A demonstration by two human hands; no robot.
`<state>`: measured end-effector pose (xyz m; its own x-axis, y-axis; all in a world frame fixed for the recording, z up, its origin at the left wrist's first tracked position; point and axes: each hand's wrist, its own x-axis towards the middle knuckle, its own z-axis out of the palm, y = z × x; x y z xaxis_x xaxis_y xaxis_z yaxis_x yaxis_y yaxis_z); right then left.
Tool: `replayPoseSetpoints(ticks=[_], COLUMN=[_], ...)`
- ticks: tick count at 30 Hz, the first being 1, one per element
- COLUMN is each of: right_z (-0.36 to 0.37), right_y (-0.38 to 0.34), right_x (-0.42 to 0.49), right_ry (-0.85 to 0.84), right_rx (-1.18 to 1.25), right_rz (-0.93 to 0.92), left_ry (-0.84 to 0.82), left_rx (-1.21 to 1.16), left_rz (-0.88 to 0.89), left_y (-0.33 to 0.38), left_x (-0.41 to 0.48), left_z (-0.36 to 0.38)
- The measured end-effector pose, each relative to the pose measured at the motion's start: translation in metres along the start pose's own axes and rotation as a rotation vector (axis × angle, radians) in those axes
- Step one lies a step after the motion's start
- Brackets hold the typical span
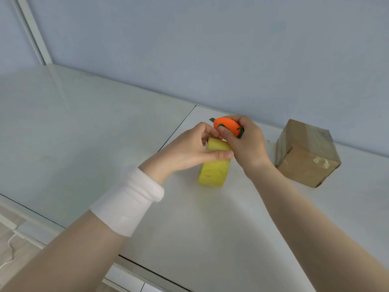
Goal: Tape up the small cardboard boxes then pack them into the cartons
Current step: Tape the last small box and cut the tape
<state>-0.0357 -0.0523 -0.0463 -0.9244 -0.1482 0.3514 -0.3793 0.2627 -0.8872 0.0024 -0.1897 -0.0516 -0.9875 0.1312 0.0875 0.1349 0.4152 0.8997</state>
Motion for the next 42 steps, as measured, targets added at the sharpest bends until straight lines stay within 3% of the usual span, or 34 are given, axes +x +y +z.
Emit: replayPoseSetpoints(ticks=[12,15,18,22,24,28,32,35,39,42], right_z=[-0.004,-0.011,-0.020,-0.026,-0.029,-0.092,-0.180,-0.195,-0.189,-0.196], right_y=[-0.011,-0.020,-0.016,-0.004,-0.003,-0.005,0.028,0.064,0.088,0.101], right_x=[0.002,0.008,0.017,0.026,0.030,0.024,-0.007,-0.020,-0.027,-0.025], right_ry=[-0.041,-0.081,-0.115,-0.278,-0.303,-0.064,0.084,0.044,0.092,0.001], right_rx=[-0.029,-0.016,-0.018,-0.279,-0.445,-0.425,-0.479,-0.597,-0.666,-0.739], right_rz=[0.007,-0.064,0.004,0.186,0.226,-0.025,-0.134,-0.179,-0.394,-0.441], left_ry=[-0.029,0.010,0.048,0.136,0.169,0.202,0.287,0.151,0.026,-0.016], left_rx=[-0.015,0.010,-0.003,-0.111,0.010,0.415,0.436,0.486,0.685,0.567], left_rz=[-0.064,-0.120,-0.126,-0.065,0.007,0.085,0.333,0.478,0.481,0.483], left_y=[-0.018,-0.014,-0.015,-0.012,-0.006,0.011,0.046,0.068,0.066,0.049], left_x=[0.011,0.017,0.021,0.016,0.013,0.018,0.023,0.042,0.077,0.088], left_z=[-0.004,-0.003,0.003,0.011,0.010,0.005,0.043,0.099,0.153,0.164])
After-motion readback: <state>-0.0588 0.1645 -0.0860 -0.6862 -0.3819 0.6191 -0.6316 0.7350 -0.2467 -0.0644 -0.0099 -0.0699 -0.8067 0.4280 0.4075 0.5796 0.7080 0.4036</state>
